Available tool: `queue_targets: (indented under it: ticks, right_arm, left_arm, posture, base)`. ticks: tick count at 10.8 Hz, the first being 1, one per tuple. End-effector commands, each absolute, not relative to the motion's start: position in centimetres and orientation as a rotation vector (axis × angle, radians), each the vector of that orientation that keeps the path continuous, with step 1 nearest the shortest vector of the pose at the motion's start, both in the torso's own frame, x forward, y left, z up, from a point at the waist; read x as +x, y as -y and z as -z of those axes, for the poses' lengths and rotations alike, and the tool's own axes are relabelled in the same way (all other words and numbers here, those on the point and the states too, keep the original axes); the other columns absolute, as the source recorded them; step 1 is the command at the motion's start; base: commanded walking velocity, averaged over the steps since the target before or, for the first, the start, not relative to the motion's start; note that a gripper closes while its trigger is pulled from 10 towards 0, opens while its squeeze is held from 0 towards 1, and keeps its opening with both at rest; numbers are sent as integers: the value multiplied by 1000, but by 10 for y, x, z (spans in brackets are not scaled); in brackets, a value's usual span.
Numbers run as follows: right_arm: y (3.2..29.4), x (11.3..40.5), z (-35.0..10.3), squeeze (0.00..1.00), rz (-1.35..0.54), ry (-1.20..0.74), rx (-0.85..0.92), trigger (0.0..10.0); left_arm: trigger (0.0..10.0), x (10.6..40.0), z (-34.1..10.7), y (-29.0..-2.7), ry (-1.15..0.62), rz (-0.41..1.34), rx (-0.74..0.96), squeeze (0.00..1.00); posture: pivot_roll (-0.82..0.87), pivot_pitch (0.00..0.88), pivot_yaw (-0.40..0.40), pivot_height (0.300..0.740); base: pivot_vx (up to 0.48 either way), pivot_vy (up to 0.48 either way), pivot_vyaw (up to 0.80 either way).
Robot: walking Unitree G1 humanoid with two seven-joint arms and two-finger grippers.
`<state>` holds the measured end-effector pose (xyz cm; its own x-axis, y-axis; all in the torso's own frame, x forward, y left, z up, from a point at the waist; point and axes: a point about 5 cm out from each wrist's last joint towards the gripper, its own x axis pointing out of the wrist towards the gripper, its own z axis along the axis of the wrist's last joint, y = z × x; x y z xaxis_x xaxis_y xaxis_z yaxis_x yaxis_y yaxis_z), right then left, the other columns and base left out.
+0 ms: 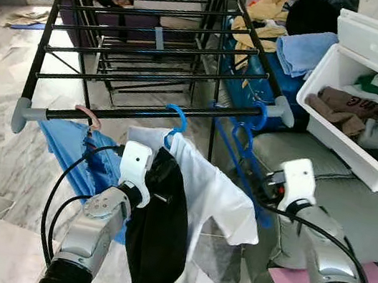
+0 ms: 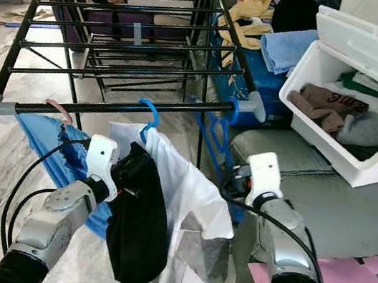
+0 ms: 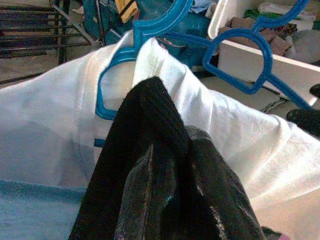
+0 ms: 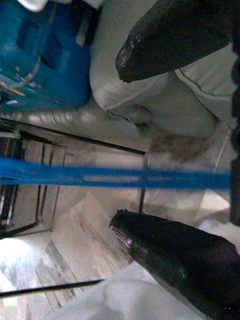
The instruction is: Hang hanger
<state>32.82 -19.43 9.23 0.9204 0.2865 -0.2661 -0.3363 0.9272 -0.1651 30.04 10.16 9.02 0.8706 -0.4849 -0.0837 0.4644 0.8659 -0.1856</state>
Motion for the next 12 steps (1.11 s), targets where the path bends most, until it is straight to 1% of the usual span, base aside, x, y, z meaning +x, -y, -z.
queue_targets:
  ticks: [1,3,5,6,7,8,12]
  right_arm:
    - [189,335,-96,0,-335,-230,-223,10000]
    - [185,346,-105,0,-314,-207,-203,10000]
    - [175,350,-109,0,-374,-184,-183,10000]
    - [176,350,-107,0,-383,-196,-188,10000]
    - [179,349,-103,0,-400,-226,-193,7020]
    - [181,349,-102,0,-407,-236,-203,0]
    - [183,346,-98,0,-449,-249,-196,0]
  left_arm:
    - [10000,301,-95,-101,-117,515,-144,0]
    - [10000,300,-94,-100,-120,516,-145,0]
    - [10000,299,-92,-98,-130,515,-143,0]
    - [10000,298,-92,-99,-134,513,-142,0]
    - [10000,297,-90,-99,-138,511,-140,0]
    - [10000,297,-90,-99,-142,511,-139,0]
    - [10000,297,-88,-97,-153,517,-134,0]
  posture:
    - [-27,64,30,740]
    - [-23,66,29,740]
    - [-19,69,23,740]
    - [-19,71,22,740]
    - [-20,71,22,740]
    - [-23,72,21,740]
    - [-25,74,23,740]
  base:
    - [0,0,0]
    - [0,0,0]
    - [0,0,0]
    - [0,0,0]
    - [0,0,0]
    - [0,0,0]
    - [0,0,0]
